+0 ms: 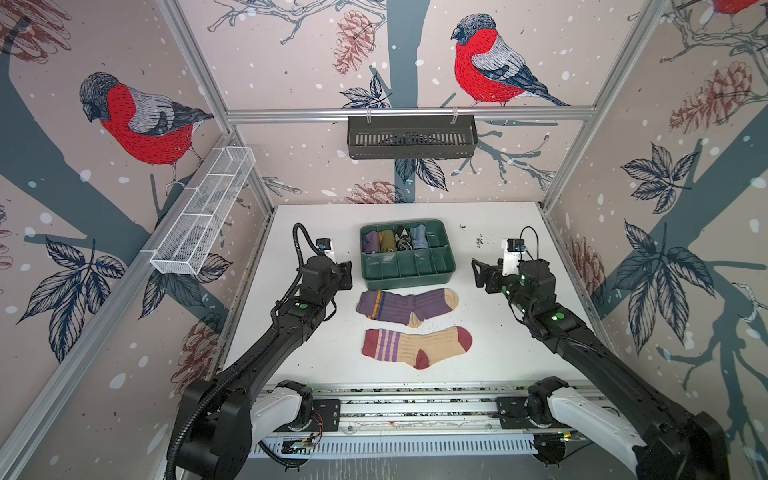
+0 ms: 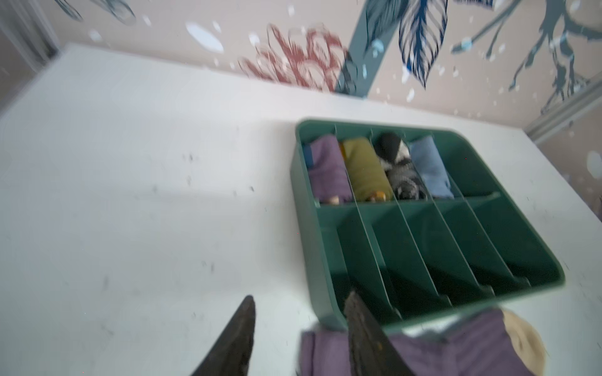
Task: Roll the socks
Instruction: 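Reach both grippers toward the cuff of the purple striped sock, then lower the left gripper onto the purple sock cuff while the right gripper approaches its leg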
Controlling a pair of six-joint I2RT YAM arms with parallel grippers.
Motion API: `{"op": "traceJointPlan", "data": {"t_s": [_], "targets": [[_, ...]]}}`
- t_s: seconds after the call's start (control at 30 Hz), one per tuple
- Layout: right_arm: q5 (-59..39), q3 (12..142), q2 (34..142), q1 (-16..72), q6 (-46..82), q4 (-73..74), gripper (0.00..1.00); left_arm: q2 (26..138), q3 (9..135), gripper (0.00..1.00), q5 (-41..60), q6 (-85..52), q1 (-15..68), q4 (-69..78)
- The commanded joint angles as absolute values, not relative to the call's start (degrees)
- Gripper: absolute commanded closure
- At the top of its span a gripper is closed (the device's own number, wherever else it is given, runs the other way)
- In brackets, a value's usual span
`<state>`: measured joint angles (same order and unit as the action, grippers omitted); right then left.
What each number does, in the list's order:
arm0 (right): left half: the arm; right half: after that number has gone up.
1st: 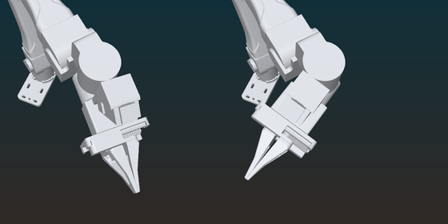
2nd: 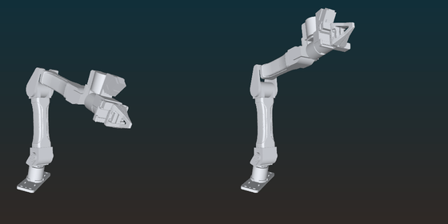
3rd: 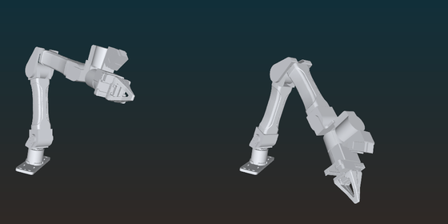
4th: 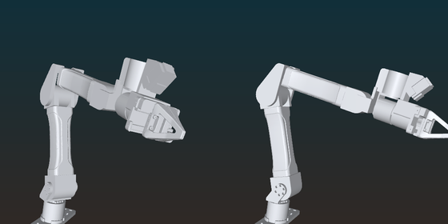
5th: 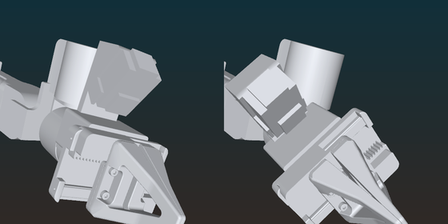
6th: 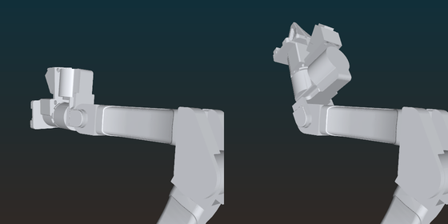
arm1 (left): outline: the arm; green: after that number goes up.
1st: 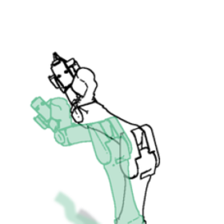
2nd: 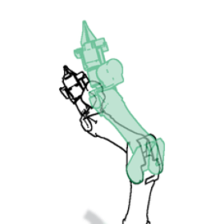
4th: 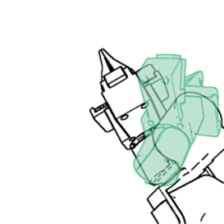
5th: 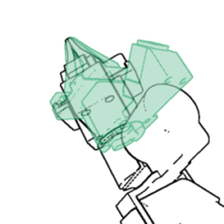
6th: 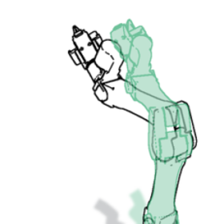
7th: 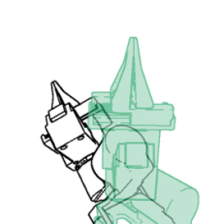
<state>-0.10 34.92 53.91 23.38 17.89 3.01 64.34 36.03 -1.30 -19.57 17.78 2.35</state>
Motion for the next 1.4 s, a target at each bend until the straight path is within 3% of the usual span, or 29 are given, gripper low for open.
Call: {"op": "traceJointPlan", "data": {"t_s": [0.0,0.4,0.6,1.37], "targets": [[-2.61,36.06,55.76,25.95,19.58,1.07,0.13,65.78,36.48,0.55,2.69,-22.73,18.2,-8.62],[-2.24,37.77,60.74,33.34,20.21,1.77,0.12,78.53,39.37,0.54,4.64,-22.4,20.92,-13.1],[-2.2,38.94,62.56,34.89,20.02,2.14,0.11,79.25,39.2,0.5,5.21,-22.19,21.13,-13.82],[-4.28,41.96,68.36,38.14,19.5,0.3,0.11,83.51,39.85,0.56,3.33,-20.92,21.93,-10.49]]}}
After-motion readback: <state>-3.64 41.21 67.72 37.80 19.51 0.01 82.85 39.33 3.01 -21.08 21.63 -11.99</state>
